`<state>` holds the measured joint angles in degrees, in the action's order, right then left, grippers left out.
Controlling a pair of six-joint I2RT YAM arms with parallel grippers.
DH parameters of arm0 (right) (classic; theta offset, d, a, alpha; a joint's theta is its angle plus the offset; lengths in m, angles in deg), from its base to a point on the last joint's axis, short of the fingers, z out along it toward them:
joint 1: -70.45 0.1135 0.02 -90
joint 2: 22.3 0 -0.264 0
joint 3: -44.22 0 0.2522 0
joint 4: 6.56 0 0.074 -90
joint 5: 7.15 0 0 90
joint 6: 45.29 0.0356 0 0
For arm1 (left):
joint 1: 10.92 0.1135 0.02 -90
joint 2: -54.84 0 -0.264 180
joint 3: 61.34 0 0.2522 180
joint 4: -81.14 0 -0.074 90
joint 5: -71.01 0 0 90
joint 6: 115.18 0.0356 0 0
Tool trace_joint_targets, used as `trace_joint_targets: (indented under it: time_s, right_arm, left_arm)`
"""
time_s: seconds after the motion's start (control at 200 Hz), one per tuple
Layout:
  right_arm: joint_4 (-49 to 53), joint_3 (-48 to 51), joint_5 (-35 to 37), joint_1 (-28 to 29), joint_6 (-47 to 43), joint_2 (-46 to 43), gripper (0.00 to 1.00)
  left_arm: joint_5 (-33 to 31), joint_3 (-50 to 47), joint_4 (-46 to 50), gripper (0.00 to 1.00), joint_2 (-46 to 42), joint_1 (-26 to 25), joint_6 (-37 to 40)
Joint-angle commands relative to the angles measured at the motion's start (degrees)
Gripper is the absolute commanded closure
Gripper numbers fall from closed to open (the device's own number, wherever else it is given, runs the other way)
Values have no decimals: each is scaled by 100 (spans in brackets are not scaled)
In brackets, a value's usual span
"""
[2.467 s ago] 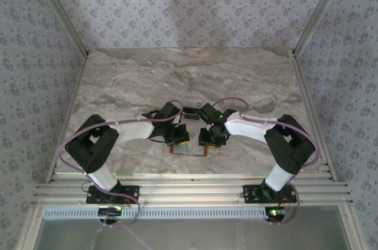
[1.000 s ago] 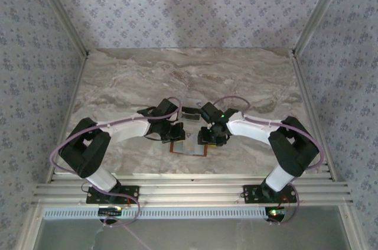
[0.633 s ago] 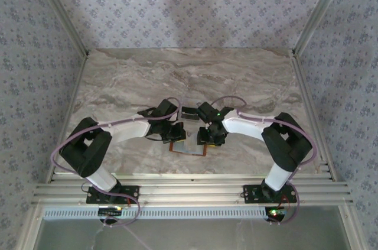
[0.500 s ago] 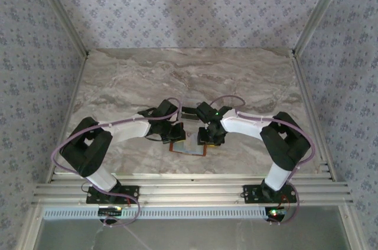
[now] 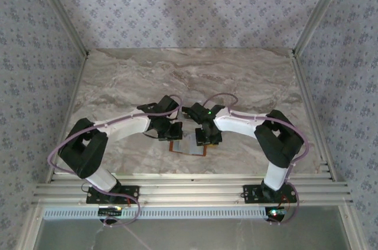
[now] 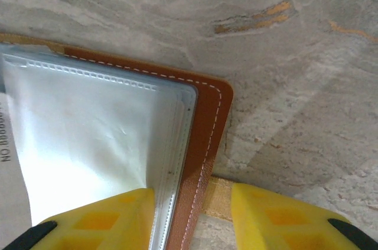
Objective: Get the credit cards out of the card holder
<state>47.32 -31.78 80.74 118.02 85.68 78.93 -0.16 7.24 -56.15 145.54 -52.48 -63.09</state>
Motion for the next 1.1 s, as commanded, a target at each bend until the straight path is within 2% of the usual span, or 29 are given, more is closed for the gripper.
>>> trace_joint_targets:
  time_s: [0.0,0.28,0.62,0.83,1.094]
  right_arm:
    - [497,117,532,13,-41,288,59]
    - [244,200,-20,-37,-41,-214,60]
    - [466,308,97,-357,-51,-1150,62]
    - [688,455,223,-697,-183,-1666,62]
    - [892,705,323,-1114,-298,-2222,63]
  left_arm:
    - [-168,374,769,95,-279,38,765]
    - [-354,1070,1761,100,-377,38,2605]
    - [-1462,2236,2778,100,-111,-145,4888]
    - [-1445,2653,2932,100,-84,-367,6956]
    - [-1549,3328,3010,100,413,-385,8940]
